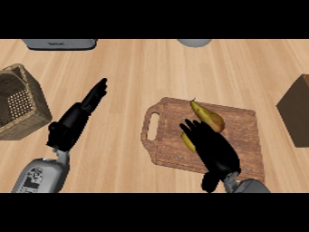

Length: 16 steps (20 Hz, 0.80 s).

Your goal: Pick the lemon from the cutting board and place it in the cardboard box

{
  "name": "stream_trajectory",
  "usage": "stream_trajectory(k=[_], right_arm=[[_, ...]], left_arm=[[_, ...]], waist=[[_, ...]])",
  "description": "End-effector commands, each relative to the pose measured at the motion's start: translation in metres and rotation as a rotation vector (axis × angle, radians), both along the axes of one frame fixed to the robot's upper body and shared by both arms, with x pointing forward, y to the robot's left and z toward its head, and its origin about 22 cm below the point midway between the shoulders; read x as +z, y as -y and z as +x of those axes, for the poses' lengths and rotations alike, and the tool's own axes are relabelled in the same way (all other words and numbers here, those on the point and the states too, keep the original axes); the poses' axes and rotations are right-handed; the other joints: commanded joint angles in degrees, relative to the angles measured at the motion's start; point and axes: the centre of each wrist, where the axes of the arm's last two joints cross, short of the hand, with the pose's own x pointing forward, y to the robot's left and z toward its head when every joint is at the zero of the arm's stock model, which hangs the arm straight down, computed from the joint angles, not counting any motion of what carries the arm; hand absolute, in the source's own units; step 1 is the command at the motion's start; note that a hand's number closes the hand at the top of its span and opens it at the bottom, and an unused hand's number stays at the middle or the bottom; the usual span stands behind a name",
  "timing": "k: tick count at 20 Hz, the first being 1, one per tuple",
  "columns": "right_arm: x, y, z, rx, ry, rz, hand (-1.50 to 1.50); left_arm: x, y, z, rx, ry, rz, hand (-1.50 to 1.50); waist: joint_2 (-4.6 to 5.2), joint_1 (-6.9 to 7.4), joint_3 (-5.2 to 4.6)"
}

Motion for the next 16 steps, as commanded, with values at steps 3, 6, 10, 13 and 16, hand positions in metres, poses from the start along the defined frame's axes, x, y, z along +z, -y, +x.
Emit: stream_trajectory(k=[3, 6, 10, 13, 16], right_arm=[[-0.004, -0.001, -0.001, 0.001, -0.023, -0.026, -1.50], [0.003, 0.006, 0.034, -0.008, -0.008, -0.068, -1.50], [-0.036, -0.006, 0.012, -0.017, 0.008, -0.077, -1.50], [-0.022, 0.001, 0.029, -0.008, -0.004, -0.073, -1.50], [-0.037, -0.011, 0.022, 0.004, 0.000, -0.081, 1.50]], left_arm=[[0.013, 0.015, -0.001, -0.010, 0.004, 0.011, 0.00], [0.001, 0.001, -0.002, 0.008, 0.009, -0.014, 0.00], [0.003, -0.005, -0.007, 0.000, 0.015, 0.001, 0.00], [-0.002, 0.002, -0.002, -0.013, 0.010, 0.013, 0.00], [0.015, 0.004, 0.009, 0.020, -0.003, 0.011, 0.00]], waist=[[-0.03, -0.03, 0.01], [0.03, 0.14, 0.01], [0.01, 0.09, 0.01], [0.01, 0.00, 0.01], [0.03, -0.01, 0.01]])
